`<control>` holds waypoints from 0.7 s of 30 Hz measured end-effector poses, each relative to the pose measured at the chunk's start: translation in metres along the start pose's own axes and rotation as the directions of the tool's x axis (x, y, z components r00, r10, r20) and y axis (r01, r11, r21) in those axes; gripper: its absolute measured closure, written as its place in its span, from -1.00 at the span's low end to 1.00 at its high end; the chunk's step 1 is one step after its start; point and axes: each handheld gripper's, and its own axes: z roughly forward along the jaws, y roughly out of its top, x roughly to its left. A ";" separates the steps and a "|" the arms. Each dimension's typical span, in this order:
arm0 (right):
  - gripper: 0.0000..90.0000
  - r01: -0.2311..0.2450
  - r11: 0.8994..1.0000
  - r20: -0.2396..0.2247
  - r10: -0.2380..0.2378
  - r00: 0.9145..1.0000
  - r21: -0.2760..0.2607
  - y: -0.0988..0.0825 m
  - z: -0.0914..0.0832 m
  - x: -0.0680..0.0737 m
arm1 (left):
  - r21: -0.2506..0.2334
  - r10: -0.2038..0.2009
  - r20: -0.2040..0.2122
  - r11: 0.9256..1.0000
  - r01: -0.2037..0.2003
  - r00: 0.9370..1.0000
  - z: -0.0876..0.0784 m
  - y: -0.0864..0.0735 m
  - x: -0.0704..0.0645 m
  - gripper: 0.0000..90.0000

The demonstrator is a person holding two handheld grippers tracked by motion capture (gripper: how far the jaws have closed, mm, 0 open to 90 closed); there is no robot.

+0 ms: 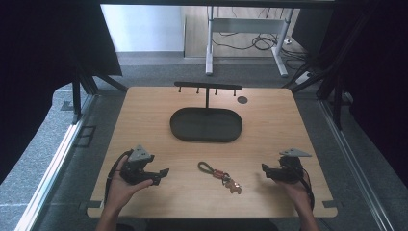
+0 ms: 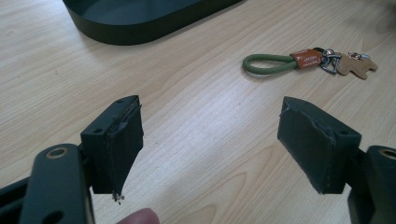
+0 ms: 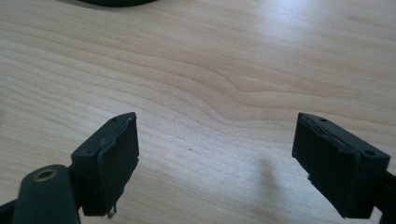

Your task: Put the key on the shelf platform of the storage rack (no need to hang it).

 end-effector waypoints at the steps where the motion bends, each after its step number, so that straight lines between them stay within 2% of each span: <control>1: -0.65 0.000 1.000 -0.008 0.000 1.000 -0.002 -0.001 -0.002 -0.001 | 0.000 0.002 -0.003 1.000 -0.002 1.000 -0.001 0.000 0.000 -0.50; 8: -0.60 0.014 1.000 0.007 -0.014 1.000 -0.002 -0.005 -0.012 -0.003 | -0.009 0.019 -0.003 1.000 -0.019 1.000 -0.005 0.000 -0.006 -0.50; 9: -0.57 0.016 1.000 0.007 -0.016 1.000 -0.010 -0.005 -0.017 -0.003 | -0.015 0.028 -0.001 1.000 -0.028 1.000 -0.006 0.001 -0.009 -0.50; 13: -0.50 0.014 1.000 -0.002 -0.014 1.000 -0.022 -0.005 -0.025 -0.007 | -0.016 0.037 0.005 0.999 -0.037 0.999 -0.007 0.001 -0.011 -0.50; 15: -0.43 0.025 0.999 -0.021 -0.025 0.999 -0.031 -0.006 -0.028 -0.008 | -0.011 0.037 0.005 0.999 -0.036 0.999 -0.005 0.001 -0.011 -0.50; 21: -0.40 0.046 0.999 -0.043 -0.047 0.998 -0.017 -0.008 -0.023 -0.005 | 0.000 0.034 0.005 0.999 -0.034 0.999 -0.002 0.001 -0.009 -0.50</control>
